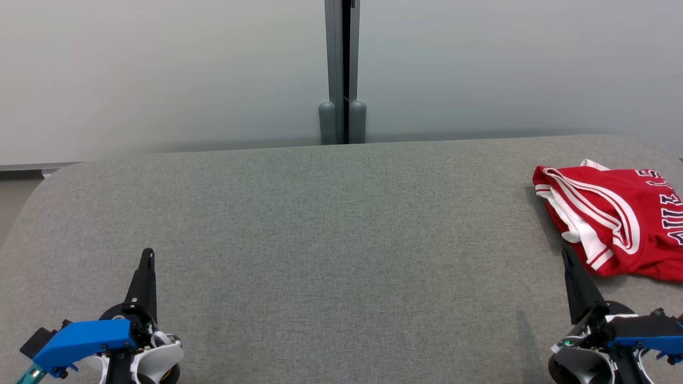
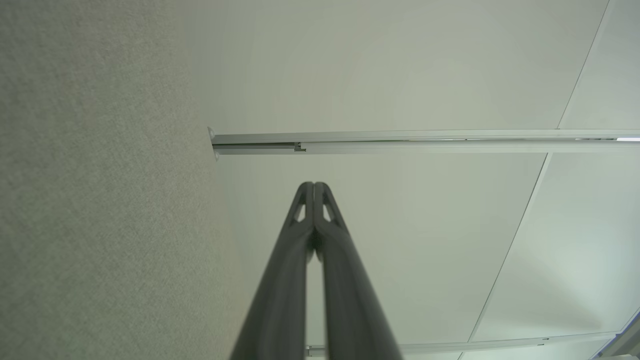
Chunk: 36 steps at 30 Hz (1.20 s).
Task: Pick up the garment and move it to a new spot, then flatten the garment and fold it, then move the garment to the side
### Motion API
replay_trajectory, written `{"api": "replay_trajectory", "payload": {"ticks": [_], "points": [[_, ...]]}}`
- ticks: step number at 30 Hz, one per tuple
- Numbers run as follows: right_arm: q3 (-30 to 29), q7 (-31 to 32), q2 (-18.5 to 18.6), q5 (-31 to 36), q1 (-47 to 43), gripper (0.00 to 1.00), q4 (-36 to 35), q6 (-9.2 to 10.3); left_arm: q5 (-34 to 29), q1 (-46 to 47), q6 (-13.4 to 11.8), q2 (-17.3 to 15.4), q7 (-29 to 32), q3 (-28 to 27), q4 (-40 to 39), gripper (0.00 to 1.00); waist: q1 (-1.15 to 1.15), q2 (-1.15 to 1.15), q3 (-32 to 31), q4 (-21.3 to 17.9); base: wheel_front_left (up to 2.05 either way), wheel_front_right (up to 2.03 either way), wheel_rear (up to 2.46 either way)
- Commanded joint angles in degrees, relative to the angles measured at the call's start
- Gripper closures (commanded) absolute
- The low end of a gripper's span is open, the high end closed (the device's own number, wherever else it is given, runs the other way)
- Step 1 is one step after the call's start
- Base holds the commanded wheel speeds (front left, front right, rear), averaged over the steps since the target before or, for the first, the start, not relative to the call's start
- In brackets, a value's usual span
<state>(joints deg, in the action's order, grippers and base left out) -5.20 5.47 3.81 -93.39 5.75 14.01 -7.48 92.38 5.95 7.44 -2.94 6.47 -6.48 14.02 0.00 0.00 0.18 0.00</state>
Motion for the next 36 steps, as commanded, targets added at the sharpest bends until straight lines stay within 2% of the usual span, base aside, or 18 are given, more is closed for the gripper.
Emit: {"api": "replay_trajectory", "payload": {"ticks": [1, 36], "points": [[-0.2, 0.1, 0.0, -0.1, 0.8, 1.00, 0.1, -0.02, 0.2, 0.6, 0.2, 0.1, 0.2, -0.2, 0.1, 1.00, 0.00, 0.00, 0.0, 0.0, 0.00, 0.00, 0.00], [-0.6, 0.5, -0.4, 0.4, 0.8, 1.00, 0.1, -0.02, 0.1, 0.6, 0.2, 0.1, 0.2, -0.3, 0.1, 1.00, 0.00, 0.00, 0.0, 0.0, 0.00, 0.00, 0.00]]}}
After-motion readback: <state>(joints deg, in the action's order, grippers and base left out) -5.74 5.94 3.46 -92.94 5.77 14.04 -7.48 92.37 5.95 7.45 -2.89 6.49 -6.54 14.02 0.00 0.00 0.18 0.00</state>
